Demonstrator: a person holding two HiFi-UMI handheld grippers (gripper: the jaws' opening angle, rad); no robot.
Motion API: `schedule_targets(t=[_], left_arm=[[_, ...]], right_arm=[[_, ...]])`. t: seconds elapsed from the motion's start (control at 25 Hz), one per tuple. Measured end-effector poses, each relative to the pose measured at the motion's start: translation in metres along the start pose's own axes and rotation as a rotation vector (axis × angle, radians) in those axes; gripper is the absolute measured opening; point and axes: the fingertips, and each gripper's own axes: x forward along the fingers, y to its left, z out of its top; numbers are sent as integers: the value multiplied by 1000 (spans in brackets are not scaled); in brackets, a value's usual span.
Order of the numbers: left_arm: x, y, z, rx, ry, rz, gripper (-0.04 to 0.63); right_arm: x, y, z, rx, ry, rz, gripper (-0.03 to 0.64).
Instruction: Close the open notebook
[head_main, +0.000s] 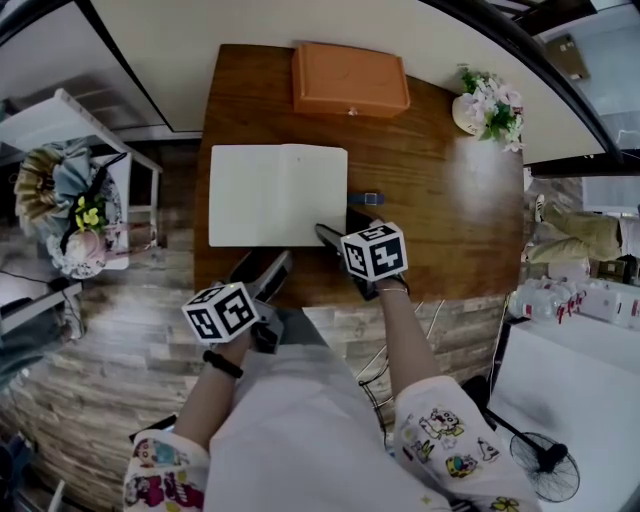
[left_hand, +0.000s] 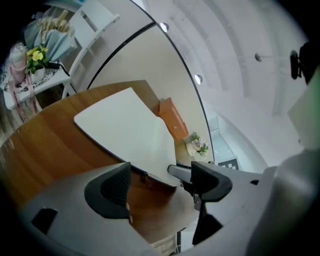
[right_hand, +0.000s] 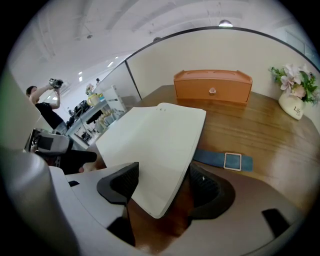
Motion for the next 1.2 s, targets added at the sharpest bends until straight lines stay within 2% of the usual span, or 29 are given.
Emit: schedule_targets(t=[0.24,0.4,0.6,0.76,1.04,1.2], left_arm=[[2,0,-2,-122,-21,-45,353],[4,2,-2,-231,-64,-87,353],[5,7,0,-328,-119,-110,353],[7,6,2,-410,-152,-162,353],[11,9,12,-470,-204,-157,353],[11,9,14,-453,-210,-151,353]], right_arm=[[-1,-1,0,-1,-4,-1,308],[0,-1,1,-2,-3,0,308],[-1,-1,0,-2,-3,4,308],[-1,-1,0,-7,2,9,308],[-2,0,0,-7,1,12,308],[-2,-1,0,-12,-5,14,308]])
